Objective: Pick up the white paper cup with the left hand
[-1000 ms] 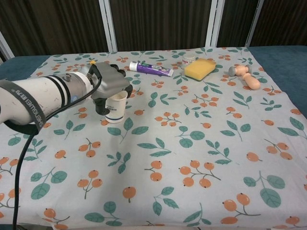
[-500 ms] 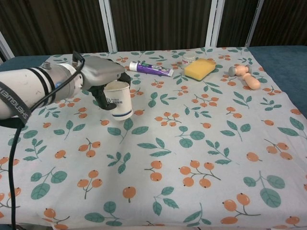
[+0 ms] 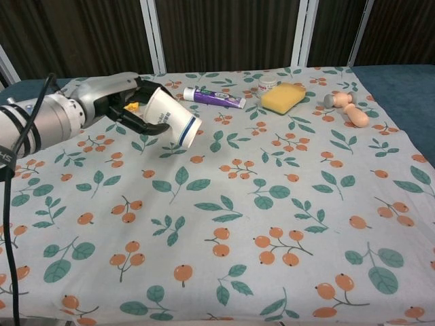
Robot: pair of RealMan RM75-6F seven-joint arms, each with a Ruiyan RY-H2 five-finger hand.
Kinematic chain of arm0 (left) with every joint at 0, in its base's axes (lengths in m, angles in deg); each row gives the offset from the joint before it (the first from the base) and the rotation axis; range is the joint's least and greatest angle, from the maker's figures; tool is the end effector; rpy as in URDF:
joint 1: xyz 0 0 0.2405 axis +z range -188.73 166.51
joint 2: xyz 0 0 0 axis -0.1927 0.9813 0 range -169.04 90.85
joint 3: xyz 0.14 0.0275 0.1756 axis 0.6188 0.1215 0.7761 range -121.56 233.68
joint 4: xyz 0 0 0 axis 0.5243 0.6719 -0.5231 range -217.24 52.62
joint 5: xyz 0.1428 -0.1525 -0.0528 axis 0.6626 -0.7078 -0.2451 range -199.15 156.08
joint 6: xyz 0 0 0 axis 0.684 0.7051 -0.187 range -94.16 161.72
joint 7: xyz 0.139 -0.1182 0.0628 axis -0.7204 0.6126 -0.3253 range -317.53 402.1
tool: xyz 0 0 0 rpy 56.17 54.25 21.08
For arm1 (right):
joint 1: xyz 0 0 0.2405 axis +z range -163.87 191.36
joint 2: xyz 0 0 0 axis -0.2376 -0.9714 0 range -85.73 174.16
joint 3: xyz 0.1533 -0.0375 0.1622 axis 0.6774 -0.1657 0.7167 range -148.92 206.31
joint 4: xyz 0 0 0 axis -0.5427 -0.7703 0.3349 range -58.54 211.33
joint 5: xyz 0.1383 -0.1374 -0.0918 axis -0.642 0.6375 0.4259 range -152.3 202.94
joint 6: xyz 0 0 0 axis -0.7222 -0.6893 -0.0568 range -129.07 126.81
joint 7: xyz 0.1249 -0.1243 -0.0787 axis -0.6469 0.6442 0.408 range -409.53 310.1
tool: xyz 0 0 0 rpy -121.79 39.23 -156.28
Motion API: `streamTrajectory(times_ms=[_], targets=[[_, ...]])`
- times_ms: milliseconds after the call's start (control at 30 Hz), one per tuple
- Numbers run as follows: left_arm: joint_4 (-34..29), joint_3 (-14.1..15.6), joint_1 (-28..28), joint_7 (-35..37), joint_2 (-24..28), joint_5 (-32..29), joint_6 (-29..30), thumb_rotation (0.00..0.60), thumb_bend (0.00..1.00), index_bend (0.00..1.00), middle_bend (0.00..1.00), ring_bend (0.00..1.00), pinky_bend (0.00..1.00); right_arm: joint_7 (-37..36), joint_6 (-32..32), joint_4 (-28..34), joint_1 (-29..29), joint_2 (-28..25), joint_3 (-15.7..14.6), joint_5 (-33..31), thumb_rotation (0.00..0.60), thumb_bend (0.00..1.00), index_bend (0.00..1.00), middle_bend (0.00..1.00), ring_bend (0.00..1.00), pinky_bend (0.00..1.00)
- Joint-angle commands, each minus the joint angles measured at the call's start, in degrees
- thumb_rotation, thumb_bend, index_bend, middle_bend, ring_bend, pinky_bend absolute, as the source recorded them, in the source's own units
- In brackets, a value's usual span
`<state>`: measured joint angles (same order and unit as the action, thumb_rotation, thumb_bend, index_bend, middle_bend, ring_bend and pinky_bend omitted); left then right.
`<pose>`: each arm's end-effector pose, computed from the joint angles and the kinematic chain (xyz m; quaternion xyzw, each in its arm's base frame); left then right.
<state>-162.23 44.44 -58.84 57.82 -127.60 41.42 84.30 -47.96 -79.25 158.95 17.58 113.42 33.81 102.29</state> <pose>-0.0978 0.3969 -0.0381 -0.6259 -0.5563 -0.4668 0.2844 -0.3492 -0.2292 0.1324 0.5662 -0.4217 0.3033 0.6400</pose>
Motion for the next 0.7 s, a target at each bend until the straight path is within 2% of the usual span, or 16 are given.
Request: streamTrajectory(times_ms=[33,267,333,400,467,533,700], targets=[[11.7,1.6,4.6,14.2,-4.0,9.8,-2.7,0.600,0.38,0.36,0.35,0.00,0.02,0.0,0.1,0.1,0.0,-0.1,-0.1,0.0,0.600,0.02,0.00,0.00,0.00,0.00],[18.2,3.4,4.7,21.7,-6.6,14.5,-3.0,0.600,0.38,0.34,0.33,0.00,0.03,0.5,0.4,0.5,0.0,-0.1,-0.5,0.1,0.600,0.02,0.00,0.00,0.00,0.00],[19.0,3.9,4.6,22.5,-6.8,15.4,-3.2,0.600,0.38,0.27,0.28,0.00,0.03,0.9,1.1,0.9,0.1,-0.4,-0.5,-0.5,0.600,0.02,0.00,0.00,0.00,0.00],[19.2,4.3,4.4,23.2,-6.7,16.1,-3.7,0.600,0.38,0.14,0.20,0.00,0.04,1.1,1.2,1.3,0.2,-0.6,-0.4,-0.7,0.600,0.02,0.00,0.00,0.00,0.00],[19.4,4.6,4.3,23.2,-6.6,16.7,-3.7,0.600,0.37,0.03,0.10,0.00,0.04,1.1,1.0,1.4,0.2,-0.6,-0.3,-0.7,0.600,0.02,0.00,0.00,0.00,0.00],[19.5,4.6,4.2,22.5,-6.6,17.1,-3.2,0.600,0.37,0.00,0.01,0.00,0.03,1.1,1.0,1.5,0.1,-0.7,-0.4,-0.7,0.600,0.02,0.00,0.00,0.00,0.00],[19.4,4.8,4.6,16.3,-6.5,18.8,0.8,0.600,0.37,0.00,0.00,0.00,0.02,0.8,0.9,1.2,0.0,-0.7,-0.3,-1.0,0.600,0.02,0.00,0.00,0.00,0.00]])
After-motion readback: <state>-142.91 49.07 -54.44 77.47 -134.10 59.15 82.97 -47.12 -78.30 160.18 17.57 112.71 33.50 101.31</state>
